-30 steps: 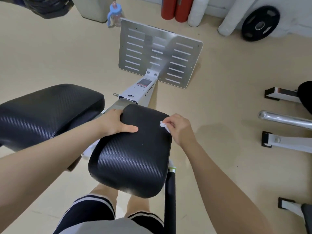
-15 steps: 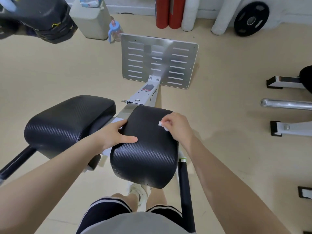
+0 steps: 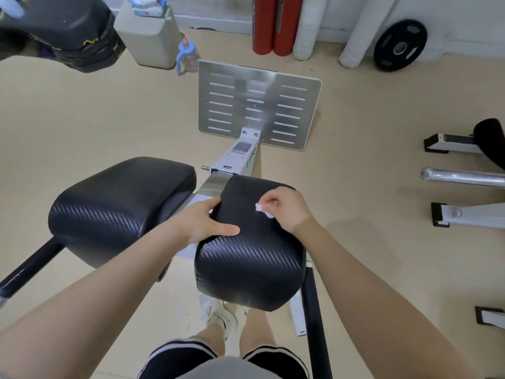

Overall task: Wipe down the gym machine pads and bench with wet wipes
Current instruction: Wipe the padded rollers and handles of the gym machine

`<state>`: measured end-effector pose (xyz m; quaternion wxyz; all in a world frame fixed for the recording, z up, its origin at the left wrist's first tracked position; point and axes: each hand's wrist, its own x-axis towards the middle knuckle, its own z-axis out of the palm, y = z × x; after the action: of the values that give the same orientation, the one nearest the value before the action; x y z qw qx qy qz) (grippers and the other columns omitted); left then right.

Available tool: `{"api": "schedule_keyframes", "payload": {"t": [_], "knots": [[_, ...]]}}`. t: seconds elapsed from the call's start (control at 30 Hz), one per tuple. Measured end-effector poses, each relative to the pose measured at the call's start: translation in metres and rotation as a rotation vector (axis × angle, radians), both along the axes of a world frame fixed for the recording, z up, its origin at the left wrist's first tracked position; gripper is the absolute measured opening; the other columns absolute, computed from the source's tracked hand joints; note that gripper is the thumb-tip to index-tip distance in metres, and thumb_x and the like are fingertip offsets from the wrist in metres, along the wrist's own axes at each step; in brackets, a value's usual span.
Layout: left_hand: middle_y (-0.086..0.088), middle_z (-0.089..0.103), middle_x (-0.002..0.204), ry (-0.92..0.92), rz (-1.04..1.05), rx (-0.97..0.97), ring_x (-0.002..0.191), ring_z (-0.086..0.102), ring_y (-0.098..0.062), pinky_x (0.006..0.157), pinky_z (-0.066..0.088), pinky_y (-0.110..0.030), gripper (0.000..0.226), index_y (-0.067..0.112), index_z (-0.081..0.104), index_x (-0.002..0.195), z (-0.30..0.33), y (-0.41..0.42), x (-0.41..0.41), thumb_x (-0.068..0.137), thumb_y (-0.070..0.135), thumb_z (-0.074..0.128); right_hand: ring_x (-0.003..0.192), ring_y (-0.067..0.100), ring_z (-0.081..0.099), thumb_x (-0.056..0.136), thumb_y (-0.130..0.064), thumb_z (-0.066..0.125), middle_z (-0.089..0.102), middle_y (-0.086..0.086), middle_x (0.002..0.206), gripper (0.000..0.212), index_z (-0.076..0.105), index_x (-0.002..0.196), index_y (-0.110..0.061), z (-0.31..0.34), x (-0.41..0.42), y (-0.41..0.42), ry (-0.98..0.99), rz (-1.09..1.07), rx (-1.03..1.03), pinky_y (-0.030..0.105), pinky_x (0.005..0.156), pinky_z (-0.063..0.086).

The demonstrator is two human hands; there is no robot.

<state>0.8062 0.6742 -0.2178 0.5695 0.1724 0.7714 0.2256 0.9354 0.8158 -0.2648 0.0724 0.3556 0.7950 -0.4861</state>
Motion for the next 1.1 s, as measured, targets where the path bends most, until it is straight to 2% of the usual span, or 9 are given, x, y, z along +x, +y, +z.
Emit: {"api": "schedule_keyframes", "payload": {"t": [0.13, 0.27, 0.37, 0.47, 0.67, 0.77, 0.9, 1.0, 1.1], "knots": [[0.011, 0.051, 0.115, 0.049, 0.003, 0.020, 0.103, 0.052, -0.010, 0.089, 0.037, -0.021, 0.080, 0.024, 0.035, 0.142, -0.005, -0.002, 0.000, 0.074, 0.026, 0.077, 0.065, 0.017, 0.053, 0.081, -0.012, 0.065, 0.054, -0.005, 0.055, 0.022, 0.058, 0.061, -0.017, -0.029, -0.028, 0.021, -0.092, -0.023, 0.076, 0.031, 0.075, 0.049], [0.010, 0.056, 0.116, 0.035, 0.040, 0.065, 0.106, 0.054, -0.010, 0.088, 0.038, -0.021, 0.079, 0.025, 0.040, 0.139, -0.006, -0.006, 0.000, 0.071, 0.025, 0.079, 0.066, 0.001, 0.049, 0.082, -0.011, 0.062, 0.051, -0.016, 0.067, 0.010, 0.070, 0.077, -0.010, 0.004, -0.020, -0.009, 0.012, 0.147, 0.080, 0.003, 0.064, 0.034], [0.013, 0.050, 0.118, -0.031, 0.032, 0.076, 0.109, 0.049, -0.006, 0.089, 0.035, -0.020, 0.081, 0.024, 0.035, 0.142, -0.008, -0.011, -0.004, 0.073, 0.026, 0.077, 0.076, -0.001, 0.048, 0.088, -0.008, 0.056, 0.056, -0.007, 0.092, 0.017, 0.072, 0.092, -0.012, 0.025, 0.004, -0.035, 0.121, 0.280, 0.113, 0.000, 0.071, 0.030], [0.015, 0.048, 0.131, -0.230, 0.062, 0.095, 0.123, 0.042, -0.003, 0.090, 0.035, -0.016, 0.078, 0.026, 0.034, 0.143, -0.011, -0.018, -0.019, 0.076, 0.018, 0.074, 0.073, -0.002, 0.050, 0.084, -0.005, 0.057, 0.056, -0.009, 0.086, 0.017, 0.072, 0.082, -0.013, 0.019, -0.004, -0.027, 0.125, 0.279, 0.043, 0.002, 0.071, 0.033], [0.015, 0.049, 0.132, -0.283, 0.104, 0.144, 0.107, 0.045, 0.008, 0.058, 0.039, 0.005, 0.072, 0.026, 0.041, 0.138, -0.022, -0.026, -0.027, 0.077, 0.000, 0.070, 0.072, 0.009, 0.050, 0.084, -0.004, 0.056, 0.057, -0.005, 0.072, 0.014, 0.071, 0.083, -0.002, -0.041, -0.078, 0.002, 0.028, 0.250, 0.122, 0.016, 0.064, 0.031], [0.022, 0.052, 0.124, -0.316, 0.133, 0.179, 0.102, 0.046, 0.015, 0.063, 0.039, 0.005, 0.067, 0.029, 0.044, 0.131, -0.025, -0.028, -0.026, 0.077, 0.000, 0.070, 0.072, 0.016, 0.051, 0.085, -0.007, 0.058, 0.057, 0.001, 0.070, 0.013, 0.070, 0.080, -0.006, -0.049, -0.096, 0.001, -0.063, 0.169, 0.111, 0.020, 0.063, 0.031], [0.032, 0.050, 0.107, -0.332, 0.130, 0.198, 0.095, 0.044, 0.021, 0.066, 0.041, 0.003, 0.061, 0.037, 0.042, 0.117, -0.024, -0.029, -0.027, 0.079, -0.003, 0.067, 0.069, 0.007, 0.050, 0.078, -0.002, 0.060, 0.057, -0.004, 0.073, 0.016, 0.071, 0.072, -0.011, -0.002, -0.061, -0.023, 0.120, 0.248, 0.082, 0.013, 0.065, 0.036], [0.031, 0.056, 0.102, -0.409, 0.193, 0.136, 0.099, 0.051, 0.012, 0.077, 0.044, -0.007, 0.031, 0.041, 0.052, 0.099, -0.017, -0.025, -0.032, 0.090, 0.012, 0.056, 0.070, -0.001, 0.050, 0.083, -0.006, 0.059, 0.055, -0.011, 0.079, 0.020, 0.071, 0.074, -0.019, 0.026, -0.036, -0.039, 0.107, 0.363, 0.086, 0.007, 0.067, 0.035], [0.013, 0.062, 0.119, -0.480, 0.397, 0.101, 0.111, 0.055, -0.002, 0.095, 0.045, -0.023, 0.025, 0.025, 0.060, 0.113, -0.021, -0.026, -0.036, 0.094, 0.031, 0.045, 0.073, 0.004, 0.056, 0.083, -0.007, 0.061, 0.061, -0.006, 0.079, 0.016, 0.073, 0.077, -0.015, 0.016, -0.042, -0.035, 0.088, 0.322, 0.091, 0.009, 0.068, 0.037]]}}
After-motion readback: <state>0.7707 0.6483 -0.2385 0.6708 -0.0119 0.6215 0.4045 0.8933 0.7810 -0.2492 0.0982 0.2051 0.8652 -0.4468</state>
